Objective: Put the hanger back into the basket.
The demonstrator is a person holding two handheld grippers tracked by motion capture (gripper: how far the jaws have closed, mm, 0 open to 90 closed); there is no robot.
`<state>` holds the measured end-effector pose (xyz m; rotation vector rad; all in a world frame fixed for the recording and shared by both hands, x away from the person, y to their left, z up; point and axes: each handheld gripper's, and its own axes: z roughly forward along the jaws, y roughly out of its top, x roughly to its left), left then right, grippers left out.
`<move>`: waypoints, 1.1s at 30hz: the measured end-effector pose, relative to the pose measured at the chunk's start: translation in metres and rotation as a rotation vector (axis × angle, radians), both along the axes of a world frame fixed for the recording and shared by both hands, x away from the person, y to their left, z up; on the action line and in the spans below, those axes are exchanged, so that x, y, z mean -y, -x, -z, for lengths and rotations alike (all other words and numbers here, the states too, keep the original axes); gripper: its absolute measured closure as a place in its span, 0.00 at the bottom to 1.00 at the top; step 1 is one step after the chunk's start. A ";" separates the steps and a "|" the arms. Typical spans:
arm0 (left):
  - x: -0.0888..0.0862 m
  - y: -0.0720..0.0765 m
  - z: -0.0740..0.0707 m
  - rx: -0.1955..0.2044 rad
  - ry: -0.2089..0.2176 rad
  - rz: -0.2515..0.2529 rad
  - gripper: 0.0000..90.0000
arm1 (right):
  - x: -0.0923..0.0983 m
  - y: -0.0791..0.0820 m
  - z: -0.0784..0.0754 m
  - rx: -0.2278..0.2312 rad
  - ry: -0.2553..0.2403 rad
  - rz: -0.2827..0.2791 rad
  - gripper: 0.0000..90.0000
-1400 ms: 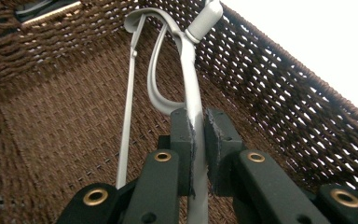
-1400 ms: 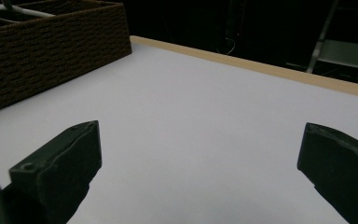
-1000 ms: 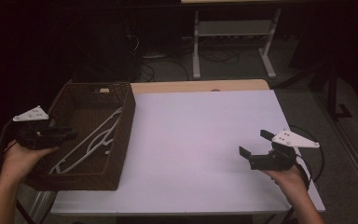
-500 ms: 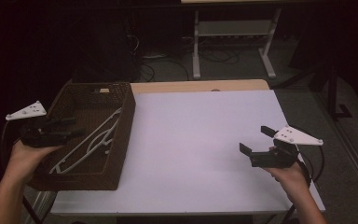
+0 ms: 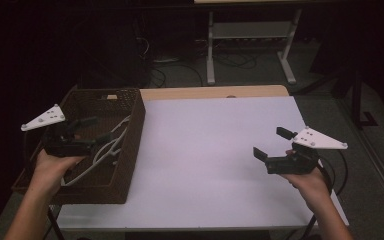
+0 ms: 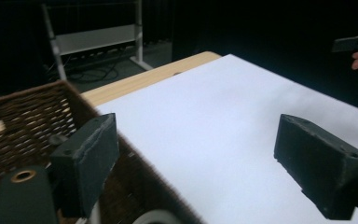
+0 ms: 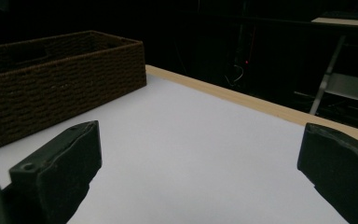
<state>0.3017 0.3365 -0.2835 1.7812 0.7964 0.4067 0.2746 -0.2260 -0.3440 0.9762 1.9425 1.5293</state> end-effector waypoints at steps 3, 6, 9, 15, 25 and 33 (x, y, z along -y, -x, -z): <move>0.016 0.000 0.004 0.017 0.027 0.018 0.14 | -0.002 -0.002 -0.005 0.015 -0.004 -0.012 0.00; 0.027 0.000 0.009 0.034 0.046 0.029 0.14 | -0.004 -0.004 -0.010 0.022 -0.012 -0.025 0.00; 0.037 0.000 0.013 0.049 0.077 0.041 0.13 | -0.007 -0.005 -0.014 0.032 -0.022 -0.031 0.00; 0.052 0.000 0.021 0.074 0.098 0.052 0.10 | -0.010 -0.008 -0.021 0.047 -0.031 -0.041 0.00; 0.064 0.003 0.039 0.075 0.099 0.058 0.03 | -0.016 -0.013 -0.033 0.083 -0.071 -0.067 0.00; 0.065 0.005 0.044 0.085 0.101 0.069 0.03 | -0.017 -0.015 -0.035 0.087 -0.070 -0.068 0.00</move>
